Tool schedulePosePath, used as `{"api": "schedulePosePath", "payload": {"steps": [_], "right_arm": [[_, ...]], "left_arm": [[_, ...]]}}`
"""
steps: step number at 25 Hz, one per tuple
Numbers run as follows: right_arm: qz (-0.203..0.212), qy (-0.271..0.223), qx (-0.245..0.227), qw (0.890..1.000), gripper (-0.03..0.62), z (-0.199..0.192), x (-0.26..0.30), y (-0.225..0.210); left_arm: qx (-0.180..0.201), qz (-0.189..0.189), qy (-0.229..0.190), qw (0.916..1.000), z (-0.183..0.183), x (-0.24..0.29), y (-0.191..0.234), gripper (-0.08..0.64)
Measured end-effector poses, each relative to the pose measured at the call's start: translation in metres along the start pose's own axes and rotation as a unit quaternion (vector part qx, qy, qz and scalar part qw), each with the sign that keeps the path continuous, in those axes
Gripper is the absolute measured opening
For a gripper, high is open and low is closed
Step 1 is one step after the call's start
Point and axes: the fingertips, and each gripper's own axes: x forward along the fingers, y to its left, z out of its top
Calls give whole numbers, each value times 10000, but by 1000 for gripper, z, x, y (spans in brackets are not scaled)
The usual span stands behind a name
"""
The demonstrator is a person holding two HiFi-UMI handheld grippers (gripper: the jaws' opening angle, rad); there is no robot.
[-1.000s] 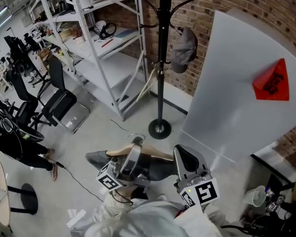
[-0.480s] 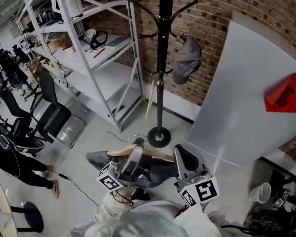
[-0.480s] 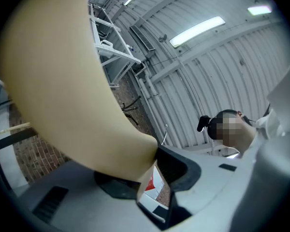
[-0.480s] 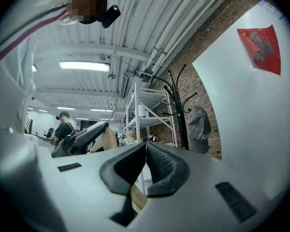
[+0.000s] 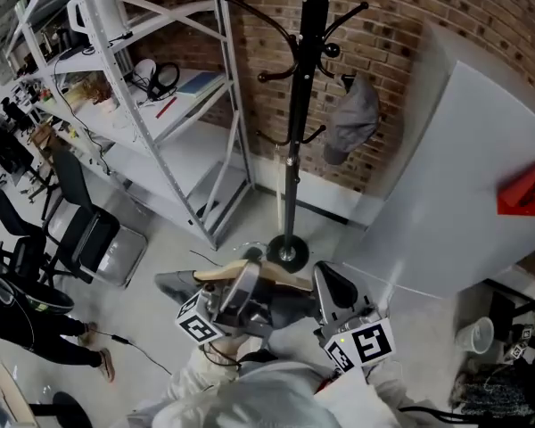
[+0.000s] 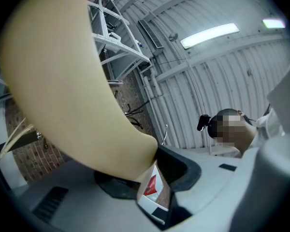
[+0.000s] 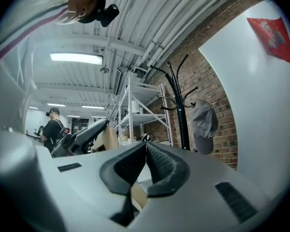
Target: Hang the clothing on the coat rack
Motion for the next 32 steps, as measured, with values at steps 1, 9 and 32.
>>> {"api": "schedulePosePath", "payload": {"steps": [1, 9, 32], "right_arm": [[-35, 9, -3, 10000, 25, -1, 7, 3], [-377, 31, 5, 9993, 25, -11, 46, 19], [-795, 94, 43, 9968, 25, -20, 106, -26]], "left_arm": [[-39, -16, 20, 10000, 6, -1, 4, 133], [-322, -159, 185, 9992, 43, -9, 33, 133], [-714, -203, 370, 9966, 61, 18, 104, 133]]}}
